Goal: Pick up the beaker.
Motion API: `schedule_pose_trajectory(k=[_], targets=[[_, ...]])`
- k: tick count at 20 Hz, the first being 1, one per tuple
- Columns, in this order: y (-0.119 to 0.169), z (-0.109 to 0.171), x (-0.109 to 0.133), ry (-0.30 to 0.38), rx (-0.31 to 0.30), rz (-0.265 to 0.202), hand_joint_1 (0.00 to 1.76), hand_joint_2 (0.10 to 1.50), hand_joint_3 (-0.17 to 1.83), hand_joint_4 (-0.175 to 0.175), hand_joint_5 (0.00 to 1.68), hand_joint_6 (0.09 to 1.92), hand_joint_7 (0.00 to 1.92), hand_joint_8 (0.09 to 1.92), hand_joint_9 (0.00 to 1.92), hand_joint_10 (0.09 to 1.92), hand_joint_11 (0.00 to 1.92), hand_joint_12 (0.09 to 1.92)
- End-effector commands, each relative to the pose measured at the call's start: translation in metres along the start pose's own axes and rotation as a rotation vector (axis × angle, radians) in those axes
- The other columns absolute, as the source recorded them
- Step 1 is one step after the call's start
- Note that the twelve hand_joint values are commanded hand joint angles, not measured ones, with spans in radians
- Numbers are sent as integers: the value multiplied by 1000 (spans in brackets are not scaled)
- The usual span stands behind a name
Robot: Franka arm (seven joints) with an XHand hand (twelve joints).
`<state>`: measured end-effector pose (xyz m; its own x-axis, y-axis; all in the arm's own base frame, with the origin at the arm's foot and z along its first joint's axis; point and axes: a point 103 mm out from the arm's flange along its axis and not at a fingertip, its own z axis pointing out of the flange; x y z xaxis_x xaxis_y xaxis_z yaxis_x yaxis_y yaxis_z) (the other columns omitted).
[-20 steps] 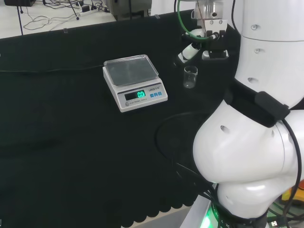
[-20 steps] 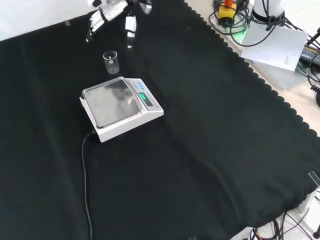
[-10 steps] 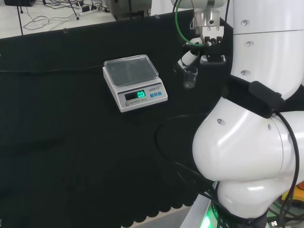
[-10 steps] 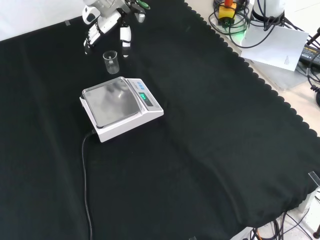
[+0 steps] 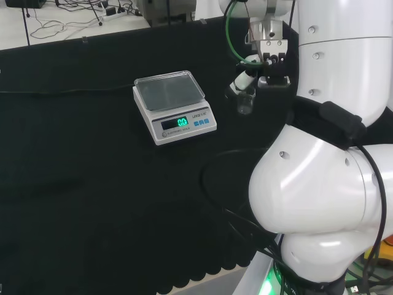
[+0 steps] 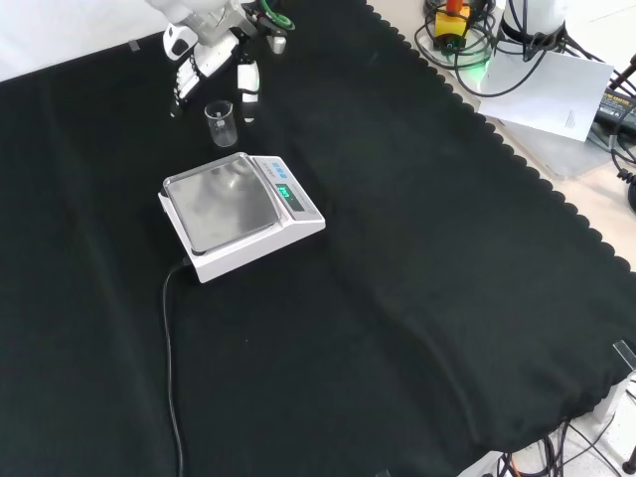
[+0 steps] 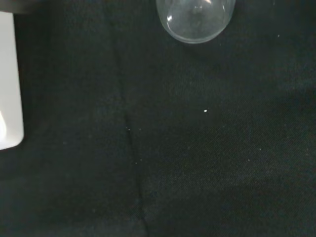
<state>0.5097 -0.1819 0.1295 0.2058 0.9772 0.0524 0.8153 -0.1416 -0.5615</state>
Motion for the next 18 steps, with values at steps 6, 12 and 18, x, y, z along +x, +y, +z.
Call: schedule_pose_trajectory(k=[6, 12, 18], targets=[[29, 21, -8, -5, 44, 38, 620, 797, 155, 27, 182, 87, 4, 608, 0, 683, 0, 1395], [33, 25, -7, -39, 5, 45, 977, 733, 538, -17, 483, 476, 56, 665, 187, 861, 368, 1387], [31, 20, -5, -22, -130, -4, 1713, 949, 248, -165, 566, 1082, 328, 870, 747, 1010, 744, 1454]])
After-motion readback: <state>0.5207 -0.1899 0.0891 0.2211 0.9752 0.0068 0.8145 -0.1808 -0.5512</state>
